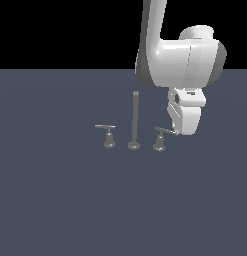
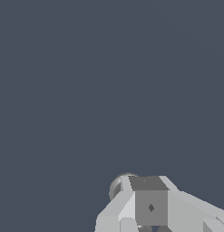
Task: Turn on the faucet by rotating a designated handle.
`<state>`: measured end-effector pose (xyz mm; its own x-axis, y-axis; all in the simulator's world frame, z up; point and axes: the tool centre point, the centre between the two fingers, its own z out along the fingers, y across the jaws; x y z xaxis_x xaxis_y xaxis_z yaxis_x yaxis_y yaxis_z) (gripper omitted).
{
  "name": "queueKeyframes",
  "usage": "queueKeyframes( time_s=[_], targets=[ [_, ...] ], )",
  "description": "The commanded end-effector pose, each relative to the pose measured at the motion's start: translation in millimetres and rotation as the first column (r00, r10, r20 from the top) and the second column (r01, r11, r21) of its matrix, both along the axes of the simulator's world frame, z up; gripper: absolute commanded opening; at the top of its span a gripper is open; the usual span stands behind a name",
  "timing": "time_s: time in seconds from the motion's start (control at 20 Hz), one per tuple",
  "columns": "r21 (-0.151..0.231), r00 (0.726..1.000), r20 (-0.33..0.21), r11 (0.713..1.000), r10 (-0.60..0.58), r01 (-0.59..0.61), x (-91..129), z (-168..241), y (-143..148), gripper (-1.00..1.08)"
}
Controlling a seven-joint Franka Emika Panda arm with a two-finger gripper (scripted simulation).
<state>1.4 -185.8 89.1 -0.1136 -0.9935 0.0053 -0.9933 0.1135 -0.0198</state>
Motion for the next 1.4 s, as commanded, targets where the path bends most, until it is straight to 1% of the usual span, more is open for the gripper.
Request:
queueKeyframes(
  time_s=[0.0,0.2,0.25,0.3,0.85,0.9,0.95,1.35],
  targets=[
    [0.007,1.000,-0.016,1.000,0.004,-0.004,-14.1,0.0,7.4,-1.00],
    [0.007,1.000,-0.018,1.000,0.003,-0.003,-27.6,0.0,9.8,-1.00],
    [0.007,1.000,-0.018,1.000,0.003,-0.003,-27.6,0.0,9.8,-1.00],
    [0.003,1.000,-0.013,1.000,-0.009,0.009,-24.0,-0.4,0.6,-1.00],
    [0.007,1.000,-0.019,1.000,0.002,-0.002,-45.6,0.0,46.2,-1.00],
    [0.007,1.000,-0.019,1.000,0.002,-0.002,-45.6,0.0,46.2,-1.00],
    [-0.001,0.999,-0.015,1.000,-0.031,0.031,-46.4,-0.3,23.3,-1.00],
    [0.007,1.000,-0.019,1.000,0.001,0.000,-31.3,0.0,81.5,-1.00]
  ],
)
